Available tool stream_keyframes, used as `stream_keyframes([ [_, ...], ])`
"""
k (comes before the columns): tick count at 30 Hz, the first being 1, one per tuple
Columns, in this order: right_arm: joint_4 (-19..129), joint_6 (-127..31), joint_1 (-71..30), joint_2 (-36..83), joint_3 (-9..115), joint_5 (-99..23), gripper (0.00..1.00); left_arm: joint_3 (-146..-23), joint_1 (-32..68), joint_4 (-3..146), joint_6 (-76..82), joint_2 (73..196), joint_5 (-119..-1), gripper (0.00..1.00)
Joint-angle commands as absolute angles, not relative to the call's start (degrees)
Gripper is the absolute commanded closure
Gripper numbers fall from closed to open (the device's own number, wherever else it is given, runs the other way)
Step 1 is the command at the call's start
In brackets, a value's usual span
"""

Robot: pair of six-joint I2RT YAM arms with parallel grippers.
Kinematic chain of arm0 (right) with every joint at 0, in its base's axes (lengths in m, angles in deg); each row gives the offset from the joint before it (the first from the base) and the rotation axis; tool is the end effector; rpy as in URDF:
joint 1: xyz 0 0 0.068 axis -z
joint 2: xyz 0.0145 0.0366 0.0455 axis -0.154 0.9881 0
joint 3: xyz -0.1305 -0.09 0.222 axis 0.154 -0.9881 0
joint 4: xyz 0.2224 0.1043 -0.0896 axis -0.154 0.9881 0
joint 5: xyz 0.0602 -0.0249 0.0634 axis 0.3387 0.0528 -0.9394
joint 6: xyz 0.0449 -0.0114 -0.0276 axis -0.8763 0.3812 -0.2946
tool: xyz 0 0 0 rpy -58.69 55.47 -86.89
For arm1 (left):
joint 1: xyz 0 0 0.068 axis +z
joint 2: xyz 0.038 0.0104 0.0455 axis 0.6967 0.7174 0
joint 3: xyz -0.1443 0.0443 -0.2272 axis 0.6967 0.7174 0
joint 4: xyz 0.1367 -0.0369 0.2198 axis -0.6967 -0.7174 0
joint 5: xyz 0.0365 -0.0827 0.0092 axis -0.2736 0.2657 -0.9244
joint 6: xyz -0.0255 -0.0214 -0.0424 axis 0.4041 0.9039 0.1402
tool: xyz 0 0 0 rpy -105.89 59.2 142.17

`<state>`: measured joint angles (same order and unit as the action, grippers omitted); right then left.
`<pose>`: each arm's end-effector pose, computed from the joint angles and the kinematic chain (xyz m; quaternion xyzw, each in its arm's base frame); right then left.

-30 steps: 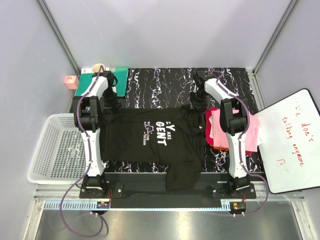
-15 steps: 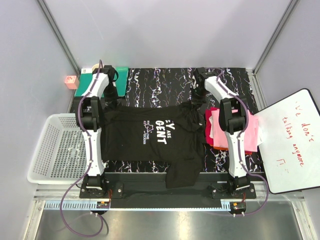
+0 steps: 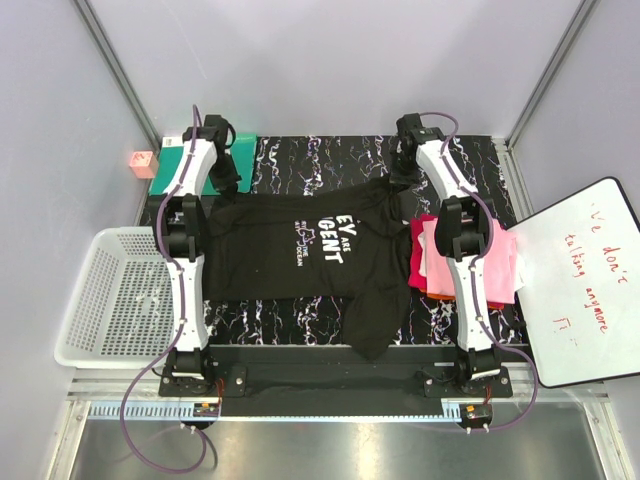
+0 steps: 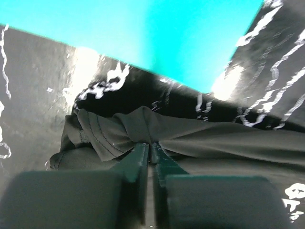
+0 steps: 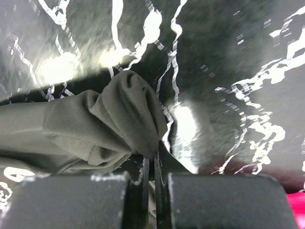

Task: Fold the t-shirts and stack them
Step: Fold the tshirt

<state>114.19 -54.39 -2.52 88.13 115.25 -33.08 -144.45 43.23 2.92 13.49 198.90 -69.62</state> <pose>0.5199 0.1061 0.1903 0.0130 0.9797 0.0620 0.1903 0.5018 -0.0074 0.2067 -0.1852 0.9727 -0.0181 0.1388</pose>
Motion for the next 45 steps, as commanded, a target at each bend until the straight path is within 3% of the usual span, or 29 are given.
stream_keyframes([
  [1,115.9,-55.3,-1.1,89.4,119.5,-28.7,1.0,-148.5,43.5,6.4,14.5,199.3,-65.1,0.55],
  [4,116.0,-55.3,-0.8,88.9,118.8,-30.1,1.0,-146.8,43.5,7.1,13.6,197.3,-64.6,0.27],
  [6,115.9,-55.8,-0.8,88.2,118.1,-30.6,0.99,-145.0,43.4,7.5,12.7,195.1,-64.2,0.14],
  [7,116.0,-55.8,-0.8,88.0,117.7,-30.6,0.97,-144.5,43.4,7.7,12.4,194.2,-63.9,0.06],
  [8,115.9,-56.0,-0.8,87.9,117.5,-32.2,0.89,-143.0,43.5,7.8,12.1,193.4,-63.6,0.04],
  [10,115.9,-56.0,-0.8,87.4,116.8,-33.1,0.76,-141.5,43.3,8.4,11.2,191.2,-63.2,0.02],
  [11,116.1,-56.1,-0.8,87.1,116.4,-33.4,0.64,-139.9,43.1,8.5,10.7,190.0,-63.2,0.02],
  [14,116.0,-56.3,-0.8,85.1,114.7,-32.6,0.49,-137.1,42.8,8.9,8.5,189.5,-63.8,0.04],
  [18,116.1,-56.1,-0.8,83.3,113.9,-32.1,0.48,-134.5,42.8,8.7,6.4,190.2,-63.9,0.12],
  [26,116.1,-56.5,-0.8,82.2,114.2,-33.6,0.48,-130.8,42.5,9.0,4.9,192.0,-64.4,0.12],
  [28,116.1,-56.8,-0.8,82.3,114.3,-34.1,0.48,-130.6,42.5,9.0,4.6,192.2,-64.3,0.3],
  [29,116.1,-56.8,-0.8,82.3,114.3,-34.3,0.48,-130.6,42.5,8.9,4.4,192.3,-64.3,0.47],
  [30,116.1,-56.8,-0.8,82.2,114.3,-34.3,0.48,-130.6,42.5,8.9,4.4,192.2,-64.5,0.8],
  [31,116.1,-56.8,-0.8,82.5,114.3,-34.5,0.48,-130.6,42.5,8.9,4.4,191.9,-64.6,0.96],
  [32,116.1,-56.8,-0.8,82.5,114.4,-34.5,0.48,-130.6,42.5,8.8,4.4,191.6,-65.1,1.0],
  [42,116.0,-57.1,-0.7,82.9,114.6,-36.0,0.49,-124.8,42.1,9.0,4.5,183.4,-68.3,1.0],
  [43,116.1,-57.0,-0.9,82.9,114.7,-36.2,0.49,-124.5,42.1,9.0,4.6,182.9,-70.6,0.7],
  [45,116.1,-56.9,-0.8,82.9,114.7,-36.6,0.49,-124.3,42.1,9.3,4.6,182.9,-72.6,0.39],
])
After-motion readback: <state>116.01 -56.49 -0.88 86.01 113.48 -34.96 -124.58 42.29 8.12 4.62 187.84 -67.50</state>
